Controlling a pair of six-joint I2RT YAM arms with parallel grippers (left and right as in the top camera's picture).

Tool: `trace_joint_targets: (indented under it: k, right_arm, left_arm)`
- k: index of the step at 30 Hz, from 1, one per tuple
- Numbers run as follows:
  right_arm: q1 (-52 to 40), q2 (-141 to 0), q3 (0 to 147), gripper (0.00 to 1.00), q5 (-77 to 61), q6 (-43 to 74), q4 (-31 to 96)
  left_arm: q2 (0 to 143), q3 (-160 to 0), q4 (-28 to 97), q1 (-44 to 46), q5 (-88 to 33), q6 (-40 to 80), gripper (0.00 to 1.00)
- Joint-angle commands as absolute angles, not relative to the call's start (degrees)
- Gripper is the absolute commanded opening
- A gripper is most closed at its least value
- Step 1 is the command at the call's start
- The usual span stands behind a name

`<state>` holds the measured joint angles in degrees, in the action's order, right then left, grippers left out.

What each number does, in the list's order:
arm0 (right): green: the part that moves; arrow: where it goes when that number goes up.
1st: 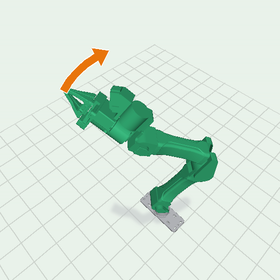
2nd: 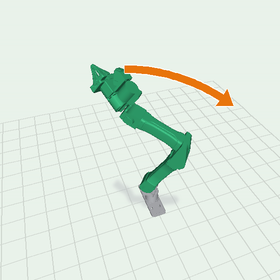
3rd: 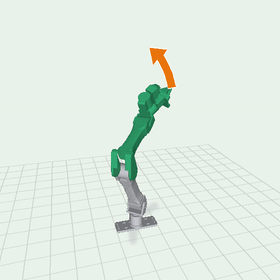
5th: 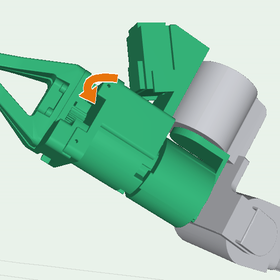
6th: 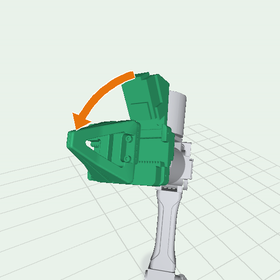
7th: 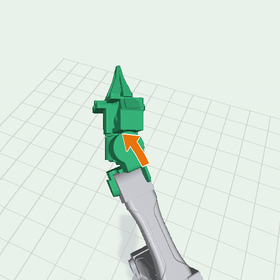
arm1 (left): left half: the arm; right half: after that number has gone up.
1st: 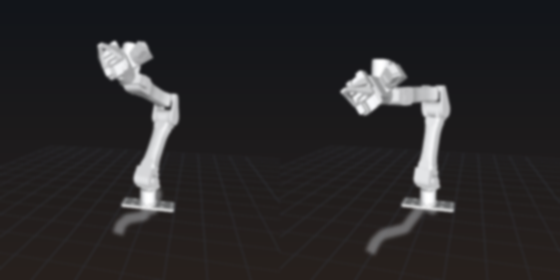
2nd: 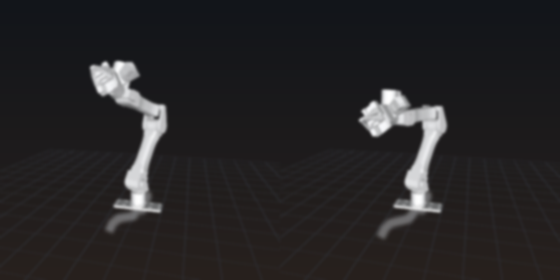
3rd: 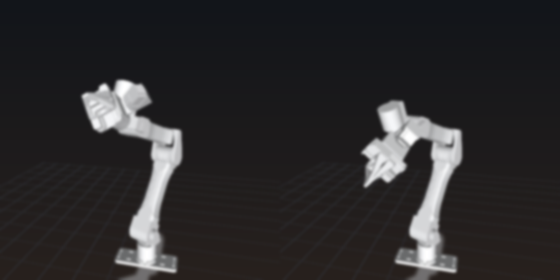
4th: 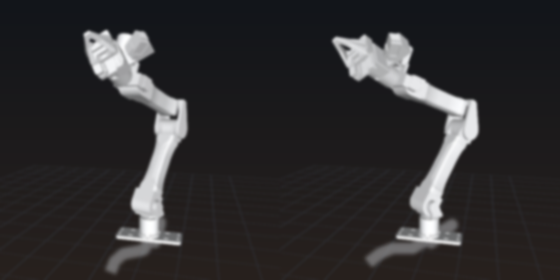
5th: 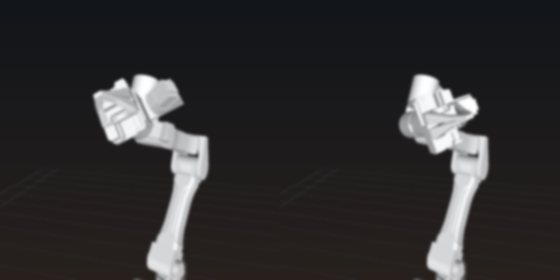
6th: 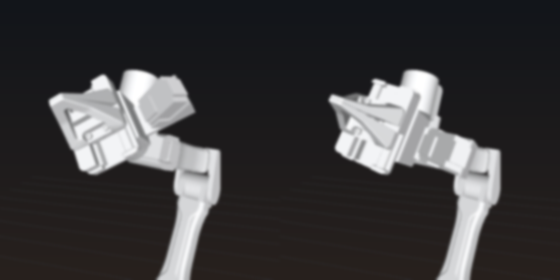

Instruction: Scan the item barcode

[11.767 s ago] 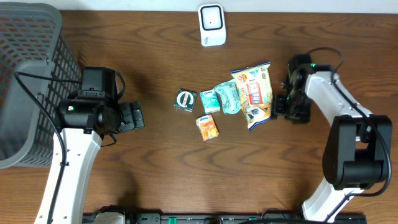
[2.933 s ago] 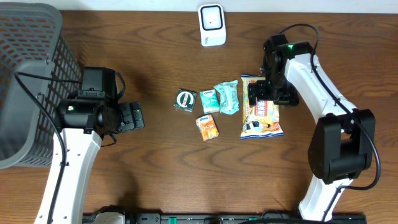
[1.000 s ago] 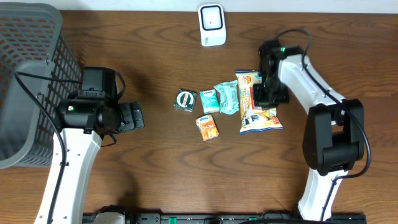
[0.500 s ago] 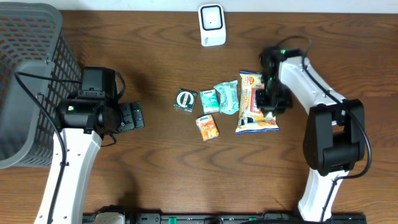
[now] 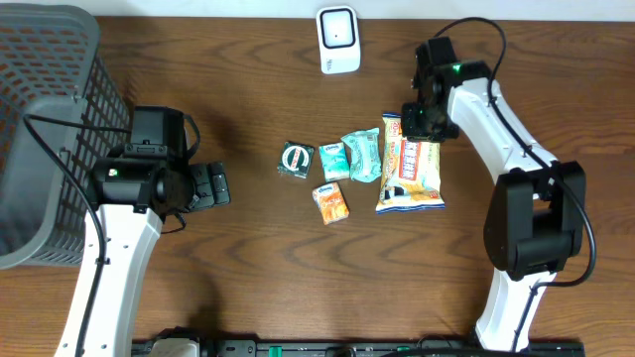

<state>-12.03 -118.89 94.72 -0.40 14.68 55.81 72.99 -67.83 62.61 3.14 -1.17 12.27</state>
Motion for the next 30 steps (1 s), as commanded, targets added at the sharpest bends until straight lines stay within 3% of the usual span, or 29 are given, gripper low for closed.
trace_joint_targets:
  k: [1,6,8,14,16,24,30]
  right_arm:
    - [-12.47,-119.22,89.36,0.25,-0.34,15.31,50.89]
    - [-12.4,-119.39,83.07,0.29,-0.78,17.34,42.02]
    - [-12.36,-119.37,83.85,0.36,-0.75,16.86,41.41]
    - [-11.99,-119.37,96.16,0.54,-0.75,15.03,50.94]
    - [-11.99,-119.37,101.65,0.56,-0.78,14.48,56.75]
    - [-13.32,-119.55,109.06,0.51,-1.02,14.48,78.46]
    - [-15.9,-119.61,99.04,0.44,-1.17,14.52,74.74]
  left_arm:
    - [73.3,-67.55,62.74,3.36,-0.86,13.21,0.98]
    - [73.3,-67.55,62.74,3.36,-0.86,13.21,0.98]
    - [73.3,-67.55,62.74,3.36,-0.86,13.21,0.98]
    - [73.3,-67.55,62.74,3.36,-0.89,13.21,0.98]
    - [73.3,-67.55,62.74,3.36,-0.86,13.21,0.98]
    - [73.3,-67.55,62.74,3.36,-0.89,13.21,0.98]
    - [73.3,-67.55,62.74,3.36,-0.86,13.21,0.98]
